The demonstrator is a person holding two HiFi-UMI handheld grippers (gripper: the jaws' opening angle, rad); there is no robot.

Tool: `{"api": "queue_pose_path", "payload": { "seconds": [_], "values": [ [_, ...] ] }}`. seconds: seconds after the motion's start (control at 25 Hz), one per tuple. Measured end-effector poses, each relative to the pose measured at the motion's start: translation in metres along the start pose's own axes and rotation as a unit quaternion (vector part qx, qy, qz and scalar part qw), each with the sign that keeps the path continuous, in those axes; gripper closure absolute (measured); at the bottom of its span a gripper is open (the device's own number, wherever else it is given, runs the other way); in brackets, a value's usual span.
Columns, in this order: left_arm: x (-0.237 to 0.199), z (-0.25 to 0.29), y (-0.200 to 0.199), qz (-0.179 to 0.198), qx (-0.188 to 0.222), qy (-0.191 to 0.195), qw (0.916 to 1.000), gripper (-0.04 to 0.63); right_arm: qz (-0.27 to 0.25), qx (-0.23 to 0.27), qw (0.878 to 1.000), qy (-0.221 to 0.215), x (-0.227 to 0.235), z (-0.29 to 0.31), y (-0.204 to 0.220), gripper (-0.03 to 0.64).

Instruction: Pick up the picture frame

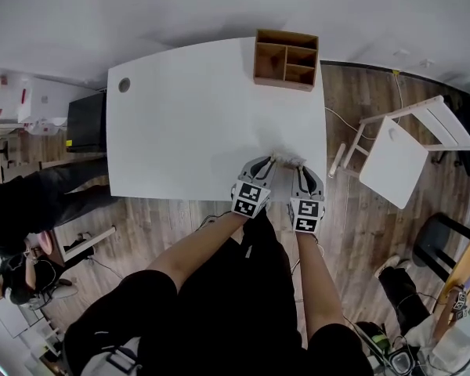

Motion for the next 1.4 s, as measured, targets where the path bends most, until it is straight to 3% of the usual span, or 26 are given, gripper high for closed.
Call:
{"api": "queue_pose_path", "payload": {
  "seconds": [0.24,0.56,0.84,1.4],
  "values": [
    [0.013,-0.044,-0.007,-0.006,0.018,-0.004,0.9998,0.531,0.012,0.016,1.0,-0.01,-0.02,-0.029,-0.013,0.546],
    [0.018,-0.137,-0.011,-0.024,0.046,-0.027,0.9983,0.531,0.006,0.043,0.999,-0.03,-0.085,-0.086,-0.036,0.546],
    [0.026,-0.239,-0.009,-0.004,0.084,-0.066,0.9943,0.531,-0.004,0.074,0.996,-0.053,-0.157,-0.147,-0.059,0.546],
    [0.054,-0.452,0.046,-0.024,0.133,-0.145,0.9802,0.529,-0.039,0.128,0.983,-0.128,-0.316,-0.271,-0.058,0.548]
  ]
}}
Point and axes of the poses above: the fingertips, and each gripper's own axes: z forward along the fingers, x to its right, y out of its underside, the point moved 9 cm from there along -z, backward along the fingers, and after that the axes turned 15 degrees about y, right-handed, at the moved point
